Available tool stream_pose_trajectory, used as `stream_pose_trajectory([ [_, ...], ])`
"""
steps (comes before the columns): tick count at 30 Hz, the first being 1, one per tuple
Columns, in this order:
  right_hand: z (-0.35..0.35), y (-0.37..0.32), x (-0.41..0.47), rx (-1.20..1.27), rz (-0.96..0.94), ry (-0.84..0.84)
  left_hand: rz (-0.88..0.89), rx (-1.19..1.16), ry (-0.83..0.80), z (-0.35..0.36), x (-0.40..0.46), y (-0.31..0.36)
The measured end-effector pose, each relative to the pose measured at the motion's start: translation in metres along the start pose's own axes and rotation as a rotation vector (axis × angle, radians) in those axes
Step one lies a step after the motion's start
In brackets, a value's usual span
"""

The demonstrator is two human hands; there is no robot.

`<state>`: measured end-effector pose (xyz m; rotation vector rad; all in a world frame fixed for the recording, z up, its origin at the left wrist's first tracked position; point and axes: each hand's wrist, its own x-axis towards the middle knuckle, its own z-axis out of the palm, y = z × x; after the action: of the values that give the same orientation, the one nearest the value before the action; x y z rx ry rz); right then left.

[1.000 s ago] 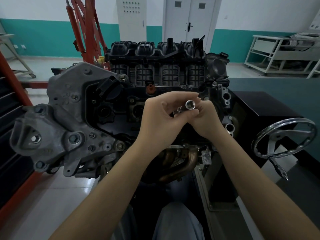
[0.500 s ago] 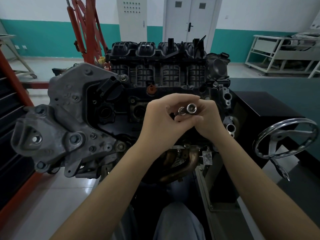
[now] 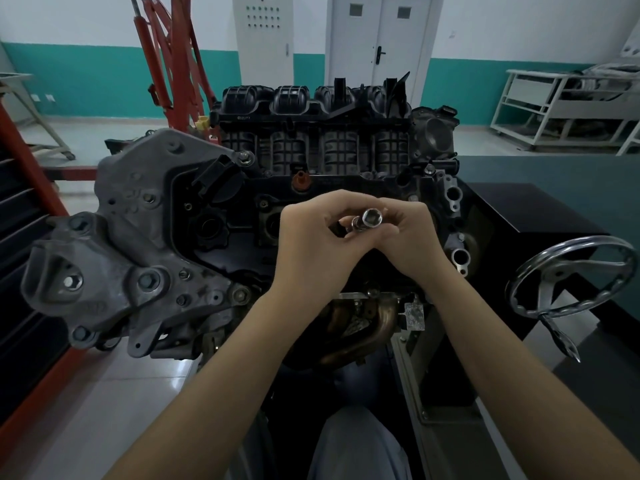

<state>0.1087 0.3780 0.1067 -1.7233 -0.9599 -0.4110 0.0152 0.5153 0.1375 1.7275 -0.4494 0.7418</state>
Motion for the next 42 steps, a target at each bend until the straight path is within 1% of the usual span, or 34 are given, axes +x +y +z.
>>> stream_pose_trajectory([
  [2, 0.001, -0.004, 0.000, 0.007, -0.018, -0.027, -0.012, -0.039, -0.002, 0.000, 0.001, 0.001],
  [4, 0.002, -0.008, 0.000, 0.006, -0.004, -0.067, -0.015, -0.093, -0.052, -0.001, 0.001, 0.001],
  [7, 0.001, -0.004, 0.001, 0.007, 0.006, -0.026, 0.005, -0.095, -0.142, -0.003, 0.001, 0.001],
  [8, 0.000, -0.003, 0.001, 0.008, 0.002, -0.008, 0.011, -0.066, -0.132, -0.003, 0.001, 0.001],
  [10, 0.000, -0.002, 0.001, 0.008, 0.000, -0.008, 0.012, -0.027, -0.050, -0.001, 0.001, 0.001],
  [12, 0.001, -0.004, 0.000, 0.024, -0.012, -0.012, -0.005, -0.038, 0.013, 0.001, 0.002, 0.000],
  [14, 0.002, -0.009, 0.000, 0.027, -0.020, -0.032, -0.021, -0.073, -0.005, 0.001, 0.002, -0.001],
  [16, 0.003, -0.012, 0.000, 0.034, -0.007, -0.055, -0.024, -0.113, -0.072, -0.002, 0.001, -0.002],
  [18, 0.002, -0.009, 0.000, 0.032, 0.010, -0.027, -0.006, -0.102, -0.110, -0.003, 0.001, -0.001],
  [23, 0.000, -0.004, 0.000, 0.029, 0.007, -0.004, 0.021, -0.035, 0.021, -0.001, 0.000, -0.001],
  [25, 0.002, -0.008, 0.000, 0.027, -0.018, -0.017, 0.015, -0.066, 0.009, -0.001, 0.001, -0.001],
  [27, 0.003, -0.013, 0.000, 0.040, -0.010, -0.034, 0.012, -0.110, -0.052, -0.003, 0.001, -0.001],
  [30, 0.001, -0.007, 0.000, 0.062, 0.025, 0.010, 0.018, -0.082, -0.103, -0.003, 0.001, 0.001],
  [33, 0.000, -0.004, 0.000, 0.059, 0.026, 0.013, 0.027, 0.013, -0.034, 0.000, 0.002, 0.003],
  [35, 0.001, -0.007, 0.000, 0.052, 0.005, 0.006, 0.034, 0.022, 0.000, 0.002, 0.002, 0.003],
  [37, 0.003, -0.012, -0.001, 0.041, -0.003, -0.016, 0.021, -0.036, -0.039, 0.001, 0.004, 0.002],
  [39, 0.003, -0.015, -0.001, 0.058, 0.015, -0.026, 0.007, -0.100, -0.130, -0.003, 0.005, 0.001],
  [41, 0.001, -0.010, 0.000, 0.053, 0.025, -0.009, 0.014, -0.100, -0.191, -0.006, 0.006, 0.001],
  [42, 0.001, -0.007, 0.000, 0.042, 0.028, 0.001, 0.020, -0.078, -0.181, -0.007, 0.006, 0.001],
])
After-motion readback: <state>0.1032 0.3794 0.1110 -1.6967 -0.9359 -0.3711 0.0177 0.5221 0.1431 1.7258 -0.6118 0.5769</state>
